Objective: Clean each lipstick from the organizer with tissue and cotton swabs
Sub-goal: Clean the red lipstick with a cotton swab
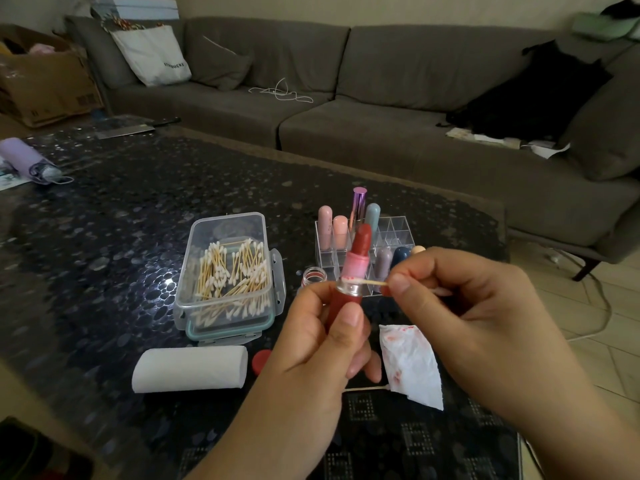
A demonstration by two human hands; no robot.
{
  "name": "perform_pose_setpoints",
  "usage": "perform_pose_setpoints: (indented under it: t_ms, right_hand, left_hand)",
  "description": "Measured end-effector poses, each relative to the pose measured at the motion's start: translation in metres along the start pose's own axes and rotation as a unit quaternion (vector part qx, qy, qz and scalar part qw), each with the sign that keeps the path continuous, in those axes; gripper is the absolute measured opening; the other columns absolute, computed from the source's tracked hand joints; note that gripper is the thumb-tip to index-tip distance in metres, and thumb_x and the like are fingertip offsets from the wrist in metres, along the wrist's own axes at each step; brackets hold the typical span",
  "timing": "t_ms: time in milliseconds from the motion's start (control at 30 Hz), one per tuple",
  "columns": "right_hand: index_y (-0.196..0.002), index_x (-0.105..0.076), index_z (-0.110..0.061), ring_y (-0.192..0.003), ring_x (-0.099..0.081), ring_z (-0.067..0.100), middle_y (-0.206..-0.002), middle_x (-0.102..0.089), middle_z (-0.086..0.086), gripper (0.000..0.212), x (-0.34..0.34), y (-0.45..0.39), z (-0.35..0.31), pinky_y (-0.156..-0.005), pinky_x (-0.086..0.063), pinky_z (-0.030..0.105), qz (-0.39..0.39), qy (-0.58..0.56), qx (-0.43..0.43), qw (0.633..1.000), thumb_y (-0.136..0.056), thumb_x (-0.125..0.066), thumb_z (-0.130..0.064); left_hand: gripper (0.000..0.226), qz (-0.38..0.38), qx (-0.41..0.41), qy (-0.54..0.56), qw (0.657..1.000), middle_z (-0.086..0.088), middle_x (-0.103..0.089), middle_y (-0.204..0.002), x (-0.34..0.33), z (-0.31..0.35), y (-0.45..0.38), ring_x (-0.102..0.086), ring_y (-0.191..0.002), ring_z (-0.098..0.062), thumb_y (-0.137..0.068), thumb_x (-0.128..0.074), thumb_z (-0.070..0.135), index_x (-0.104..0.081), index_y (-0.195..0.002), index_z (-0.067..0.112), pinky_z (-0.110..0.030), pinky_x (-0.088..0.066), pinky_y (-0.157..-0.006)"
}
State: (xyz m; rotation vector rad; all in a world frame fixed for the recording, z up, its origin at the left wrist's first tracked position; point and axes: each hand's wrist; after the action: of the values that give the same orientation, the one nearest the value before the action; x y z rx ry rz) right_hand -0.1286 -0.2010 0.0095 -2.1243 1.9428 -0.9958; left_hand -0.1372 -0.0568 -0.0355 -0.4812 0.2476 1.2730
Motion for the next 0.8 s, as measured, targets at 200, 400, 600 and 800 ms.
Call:
perform_pose_setpoints:
  t_ms: [200,400,600,800]
  right_hand:
    - [-0.073,-0.065,-0.029,-0.050,-0.046,-0.002,-0.056,-0.050,-0.014,0.015,0.0028,-0.0009,-0.0008,-0.048,-0.034,0.002,0.041,0.025,0.031,0.998,-0.083,-0.054,-0.035]
    - [-0.076,-0.066,-0.026,-0.050,-0.045,-0.002,-0.057,-0.050,-0.010,0.016,0.0042,0.0002,-0.0001,-0.049,-0.034,0.003,0.037,0.022,0.032,0.999,-0.083,-0.054,-0.035]
    - [-0.081,-0.066,-0.028,-0.052,-0.046,-0.001,-0.059,-0.052,-0.009,0.015,0.0042,0.0002,0.0004,-0.050,-0.036,0.004,0.032,0.027,0.034,0.999,-0.082,-0.054,-0.038]
    - [-0.079,-0.065,-0.027,-0.051,-0.045,0.003,-0.059,-0.052,-0.005,0.014,0.0029,-0.0005,-0.0007,-0.049,-0.036,0.006,0.028,0.026,0.028,0.999,-0.082,-0.055,-0.037]
  left_hand:
    - [0.017,-0.010,0.014,0.030,0.999,0.006,-0.041,-0.058,-0.0020,0.0010,0.0006,-0.039,-0.049,-0.006,-0.071,-0.060,0.038,-0.069,-0.083,0.030,-0.022,-0.046,-0.056]
    - [0.018,-0.005,0.016,0.042,0.999,0.005,-0.041,-0.057,-0.0030,0.0008,0.0007,-0.038,-0.049,-0.006,-0.071,-0.060,0.036,-0.070,-0.083,0.028,-0.022,-0.046,-0.055]
    - [0.016,-0.001,0.021,0.042,0.999,0.005,-0.042,-0.057,-0.0029,0.0021,0.0009,-0.038,-0.049,-0.007,-0.071,-0.060,0.037,-0.070,-0.081,0.029,-0.023,-0.046,-0.055]
    - [0.018,-0.004,0.028,0.037,0.999,0.005,-0.044,-0.059,-0.0016,0.0037,0.0015,-0.040,-0.050,-0.007,-0.073,-0.059,0.039,-0.069,-0.083,0.029,-0.023,-0.046,-0.057]
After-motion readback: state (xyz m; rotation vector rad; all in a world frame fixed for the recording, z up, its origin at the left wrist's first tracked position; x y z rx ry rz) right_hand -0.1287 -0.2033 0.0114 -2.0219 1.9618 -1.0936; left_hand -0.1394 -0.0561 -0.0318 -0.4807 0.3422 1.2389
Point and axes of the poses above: each hand's wrist, its own y-axis away from the middle knuckle, its own x-axis out of the back of the hand, z = x × y
